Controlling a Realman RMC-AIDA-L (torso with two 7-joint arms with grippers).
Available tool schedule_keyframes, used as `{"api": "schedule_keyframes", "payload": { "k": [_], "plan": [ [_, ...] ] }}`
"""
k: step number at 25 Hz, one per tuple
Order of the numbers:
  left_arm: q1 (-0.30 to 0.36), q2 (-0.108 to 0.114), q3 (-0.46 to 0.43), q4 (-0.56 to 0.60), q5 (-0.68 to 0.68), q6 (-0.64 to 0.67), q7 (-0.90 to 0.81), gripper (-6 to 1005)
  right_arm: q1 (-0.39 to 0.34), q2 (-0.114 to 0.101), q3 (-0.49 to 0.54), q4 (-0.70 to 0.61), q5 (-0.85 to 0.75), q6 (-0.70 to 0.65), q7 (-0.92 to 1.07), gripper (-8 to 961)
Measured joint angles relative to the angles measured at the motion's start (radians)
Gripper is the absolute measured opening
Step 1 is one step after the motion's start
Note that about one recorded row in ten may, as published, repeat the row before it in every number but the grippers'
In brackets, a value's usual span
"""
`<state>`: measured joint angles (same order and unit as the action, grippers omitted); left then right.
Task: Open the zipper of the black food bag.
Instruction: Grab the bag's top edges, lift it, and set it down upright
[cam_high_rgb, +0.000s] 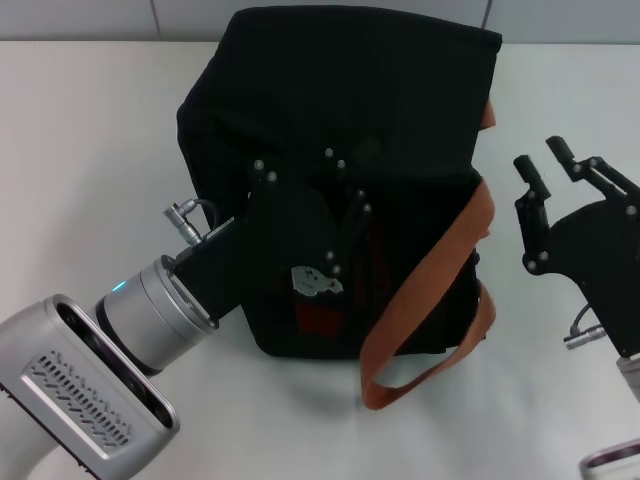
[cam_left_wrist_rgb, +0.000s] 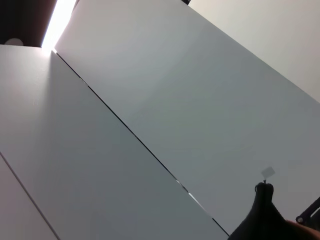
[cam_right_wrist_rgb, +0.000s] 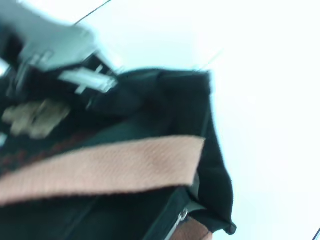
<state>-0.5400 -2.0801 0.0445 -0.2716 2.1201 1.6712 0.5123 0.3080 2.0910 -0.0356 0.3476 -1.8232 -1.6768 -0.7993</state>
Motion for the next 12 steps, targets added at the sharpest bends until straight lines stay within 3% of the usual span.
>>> {"api": "schedule_keyframes", "payload": {
  "k": [3,12],
  "plan": [
    [-0.003,0.0,0.0,-0.001,0.0,-0.001,0.0,87,-0.002,0.0,-0.02,0.001,-0.004,-0.001,0.132,205],
    [-0.007,0.0,0.0,0.0,0.001,-0.002,0.0,86,0.021,0.001,-0.089,0.0,-0.006,0.035,0.257,408]
  ]
}}
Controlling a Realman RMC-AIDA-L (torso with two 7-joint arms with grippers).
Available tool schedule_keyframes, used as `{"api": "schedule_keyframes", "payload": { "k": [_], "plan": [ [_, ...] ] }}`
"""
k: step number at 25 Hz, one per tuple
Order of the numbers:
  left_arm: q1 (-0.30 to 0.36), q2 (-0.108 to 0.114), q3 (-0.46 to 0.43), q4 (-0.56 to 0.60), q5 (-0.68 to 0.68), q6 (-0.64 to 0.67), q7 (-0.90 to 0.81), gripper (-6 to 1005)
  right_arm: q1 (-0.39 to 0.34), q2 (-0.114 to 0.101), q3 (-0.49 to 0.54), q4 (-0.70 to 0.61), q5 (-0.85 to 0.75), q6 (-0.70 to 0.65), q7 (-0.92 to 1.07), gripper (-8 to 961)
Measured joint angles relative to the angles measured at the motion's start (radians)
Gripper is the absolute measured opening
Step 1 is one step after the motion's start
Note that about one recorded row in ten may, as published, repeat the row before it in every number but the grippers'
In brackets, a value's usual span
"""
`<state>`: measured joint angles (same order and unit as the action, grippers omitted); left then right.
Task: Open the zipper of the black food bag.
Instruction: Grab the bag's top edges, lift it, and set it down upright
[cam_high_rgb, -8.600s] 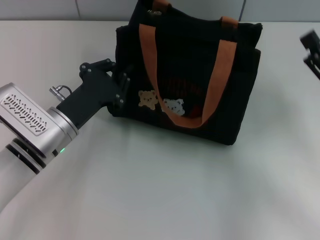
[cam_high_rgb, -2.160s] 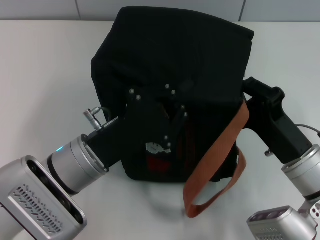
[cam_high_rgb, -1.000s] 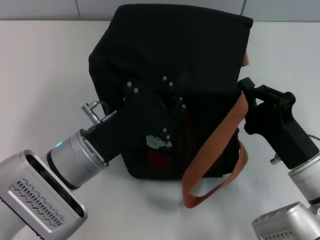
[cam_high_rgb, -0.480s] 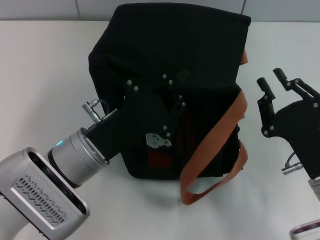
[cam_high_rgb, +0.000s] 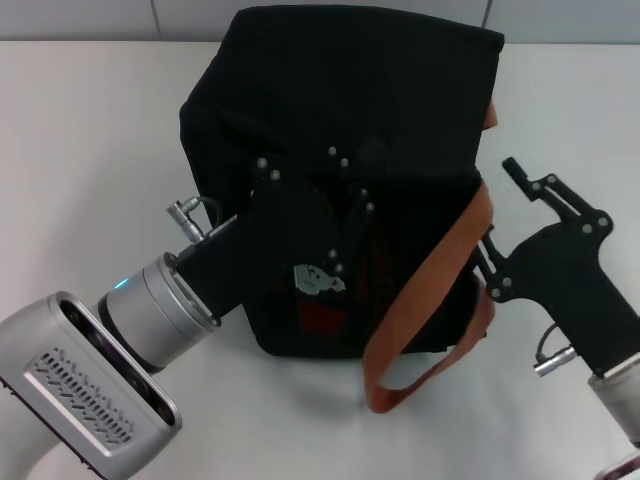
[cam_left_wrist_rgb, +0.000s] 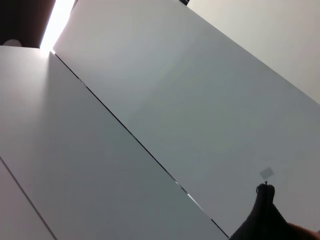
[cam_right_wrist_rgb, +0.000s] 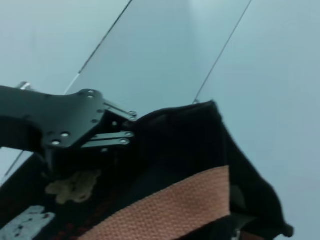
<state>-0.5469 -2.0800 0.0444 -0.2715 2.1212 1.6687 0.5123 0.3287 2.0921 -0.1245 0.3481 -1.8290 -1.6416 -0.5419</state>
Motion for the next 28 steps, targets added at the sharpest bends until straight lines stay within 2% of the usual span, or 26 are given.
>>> {"api": "schedule_keyframes", "payload": {
  "k": [11,24,28],
  "plan": [
    [-0.011,-0.001,0.006,-0.001,0.0,0.0,0.0,86,0.04,0.0,0.035,0.002,0.006,0.028,-0.005,426],
    [-0.014,-0.002,0.008,-0.012,0.013,0.0,0.0,86,0.053,0.0,0.057,-0.005,0.005,0.026,-0.007,425],
    [-0.014,-0.002,0.008,-0.012,0.013,-0.001,0.0,86,0.038,0.0,0.049,0.002,-0.017,0.01,-0.008,425]
  ]
}}
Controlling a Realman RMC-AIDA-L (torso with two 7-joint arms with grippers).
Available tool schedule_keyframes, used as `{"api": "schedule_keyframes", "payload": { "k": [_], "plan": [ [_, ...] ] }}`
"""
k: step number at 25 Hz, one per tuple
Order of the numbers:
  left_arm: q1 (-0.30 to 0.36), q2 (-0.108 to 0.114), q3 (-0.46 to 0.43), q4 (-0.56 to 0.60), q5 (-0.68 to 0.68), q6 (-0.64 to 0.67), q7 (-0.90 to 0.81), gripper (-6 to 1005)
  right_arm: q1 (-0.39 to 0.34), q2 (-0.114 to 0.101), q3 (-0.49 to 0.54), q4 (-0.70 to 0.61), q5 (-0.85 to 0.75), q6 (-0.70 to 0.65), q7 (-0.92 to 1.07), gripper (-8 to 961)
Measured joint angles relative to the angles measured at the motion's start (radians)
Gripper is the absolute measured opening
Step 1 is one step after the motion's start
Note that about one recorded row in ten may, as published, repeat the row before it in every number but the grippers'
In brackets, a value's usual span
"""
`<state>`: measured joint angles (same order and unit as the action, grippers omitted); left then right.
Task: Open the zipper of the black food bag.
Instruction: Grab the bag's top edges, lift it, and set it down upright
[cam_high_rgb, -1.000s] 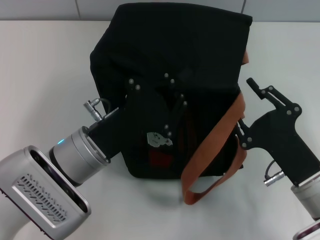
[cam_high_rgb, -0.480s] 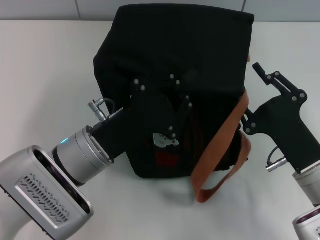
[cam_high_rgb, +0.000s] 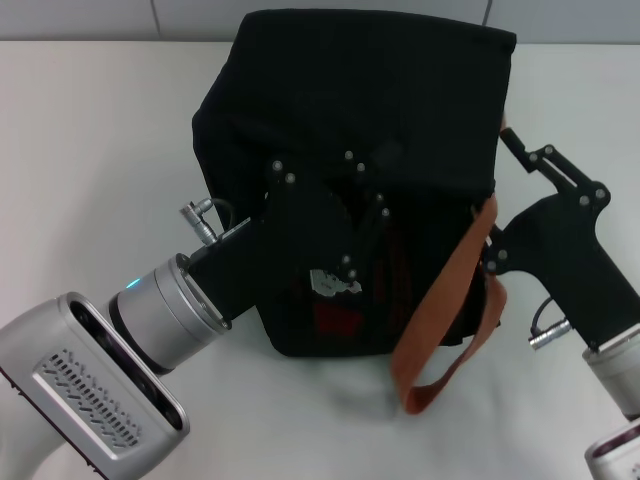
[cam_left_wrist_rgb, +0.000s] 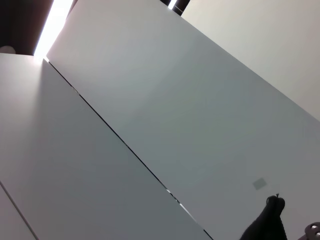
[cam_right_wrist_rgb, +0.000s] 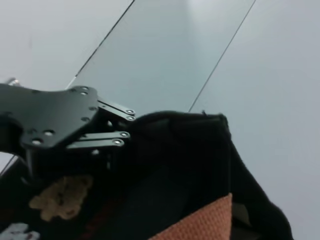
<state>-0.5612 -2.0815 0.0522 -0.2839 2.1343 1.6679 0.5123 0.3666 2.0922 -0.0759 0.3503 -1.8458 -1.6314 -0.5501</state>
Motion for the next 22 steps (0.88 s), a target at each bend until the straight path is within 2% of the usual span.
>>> {"api": "schedule_keyframes", "payload": {
  "k": [7,14,20,22],
  "plan": [
    [0.0,0.0,-0.006,0.0,0.02,-0.002,0.0,86,-0.018,0.0,0.002,0.002,-0.008,0.012,0.004,424],
    [-0.002,0.0,-0.009,0.0,0.024,-0.002,0.0,86,0.023,0.0,0.017,0.014,0.0,0.084,0.018,423],
    [-0.002,0.0,-0.009,0.0,0.024,-0.001,0.0,86,0.031,0.0,0.018,0.021,-0.003,0.107,0.014,610],
    [-0.002,0.0,-0.009,0.0,0.024,-0.001,0.0,86,0.028,0.0,0.012,0.02,-0.016,0.097,0.008,616]
  ]
}}
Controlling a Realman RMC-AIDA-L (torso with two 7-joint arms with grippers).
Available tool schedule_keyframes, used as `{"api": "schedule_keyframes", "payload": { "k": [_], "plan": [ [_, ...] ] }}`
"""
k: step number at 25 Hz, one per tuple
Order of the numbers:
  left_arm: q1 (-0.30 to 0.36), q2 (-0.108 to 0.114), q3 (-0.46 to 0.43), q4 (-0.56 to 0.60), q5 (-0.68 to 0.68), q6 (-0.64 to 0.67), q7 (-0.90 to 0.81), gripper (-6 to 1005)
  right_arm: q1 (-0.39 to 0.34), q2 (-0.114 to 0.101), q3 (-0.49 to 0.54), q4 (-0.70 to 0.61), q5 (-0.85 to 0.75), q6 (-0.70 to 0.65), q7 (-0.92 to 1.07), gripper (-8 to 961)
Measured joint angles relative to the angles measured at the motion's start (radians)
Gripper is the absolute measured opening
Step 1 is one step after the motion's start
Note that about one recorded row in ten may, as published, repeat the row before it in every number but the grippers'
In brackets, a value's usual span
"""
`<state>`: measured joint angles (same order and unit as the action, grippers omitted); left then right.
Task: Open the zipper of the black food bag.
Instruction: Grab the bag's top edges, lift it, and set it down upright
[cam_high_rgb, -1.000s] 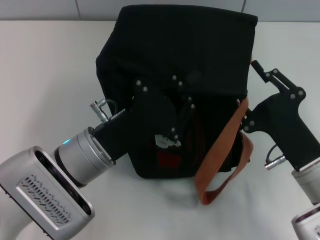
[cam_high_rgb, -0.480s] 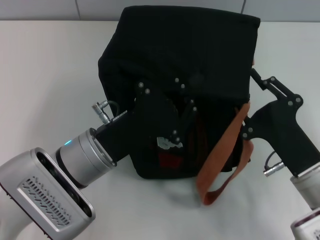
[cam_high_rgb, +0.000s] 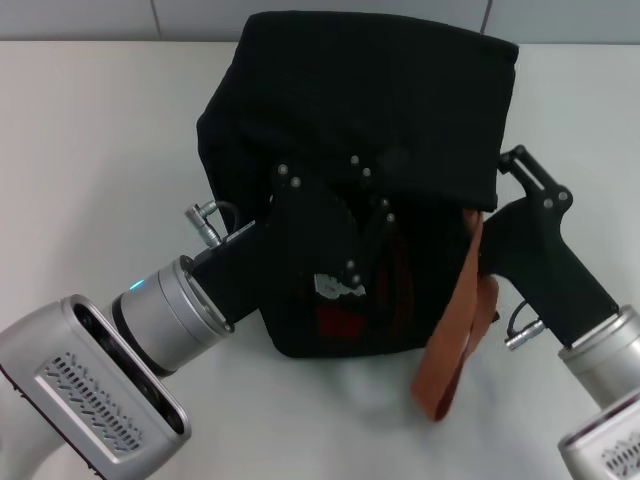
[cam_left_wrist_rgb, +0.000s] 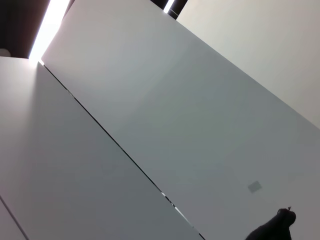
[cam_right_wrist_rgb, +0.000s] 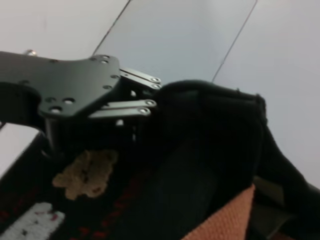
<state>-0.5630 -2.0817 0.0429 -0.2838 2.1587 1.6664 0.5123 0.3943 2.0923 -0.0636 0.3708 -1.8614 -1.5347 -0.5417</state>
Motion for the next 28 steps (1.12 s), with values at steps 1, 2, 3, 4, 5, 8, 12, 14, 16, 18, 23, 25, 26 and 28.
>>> {"api": "schedule_keyframes", "payload": {
  "k": [1,2,3,4,5,8,12,14,16,18,23,25,26,28],
  "plan": [
    [0.0,0.0,0.0,0.0,0.0,0.0,0.0,86,-0.006,0.0,-0.002,-0.001,-0.014,-0.011,-0.005,619],
    [0.0,0.0,0.0,0.0,0.001,0.0,0.0,86,-0.014,0.0,-0.002,-0.002,-0.03,-0.02,-0.007,621],
    [0.0,0.0,0.0,0.0,0.001,0.0,0.0,86,-0.022,0.0,0.001,-0.003,-0.043,-0.027,-0.008,624],
    [0.0,0.0,0.0,0.0,0.001,0.0,0.0,86,-0.027,0.0,0.005,-0.004,-0.051,-0.032,-0.008,627],
    [0.0,0.0,0.0,0.0,0.001,0.0,0.0,86,-0.028,0.0,0.008,-0.005,-0.053,-0.031,-0.008,630],
    [-0.001,0.0,0.002,0.0,0.0,0.0,0.0,86,-0.014,0.0,0.018,-0.007,-0.052,-0.023,-0.008,633],
    [-0.002,0.0,0.004,0.0,-0.001,0.003,0.0,86,0.01,0.0,0.041,-0.006,-0.051,-0.022,-0.022,632],
    [-0.003,0.0,0.004,0.0,-0.001,0.005,0.0,86,0.016,0.0,0.065,0.001,-0.051,-0.018,-0.055,632],
    [-0.003,0.0,0.005,0.0,0.0,0.006,0.0,86,0.022,0.0,0.109,0.016,-0.051,-0.005,-0.123,632],
    [-0.003,0.0,0.005,0.0,-0.001,0.006,0.0,86,0.024,0.0,0.12,0.018,-0.052,-0.004,-0.144,631],
    [-0.003,0.0,0.005,0.0,0.0,0.007,0.0,87,0.019,0.0,0.116,0.015,-0.068,-0.018,-0.178,627],
    [-0.003,0.0,0.004,0.0,0.0,0.007,0.0,87,0.015,0.001,0.116,0.015,-0.077,-0.018,-0.201,625],
    [-0.003,0.0,0.004,0.0,0.001,0.007,0.0,87,0.014,0.001,0.116,0.016,-0.08,-0.017,-0.208,625],
    [-0.004,0.0,0.004,0.0,0.001,0.007,0.0,87,0.013,0.001,0.116,0.016,-0.082,-0.014,-0.213,618]
  ]
}}
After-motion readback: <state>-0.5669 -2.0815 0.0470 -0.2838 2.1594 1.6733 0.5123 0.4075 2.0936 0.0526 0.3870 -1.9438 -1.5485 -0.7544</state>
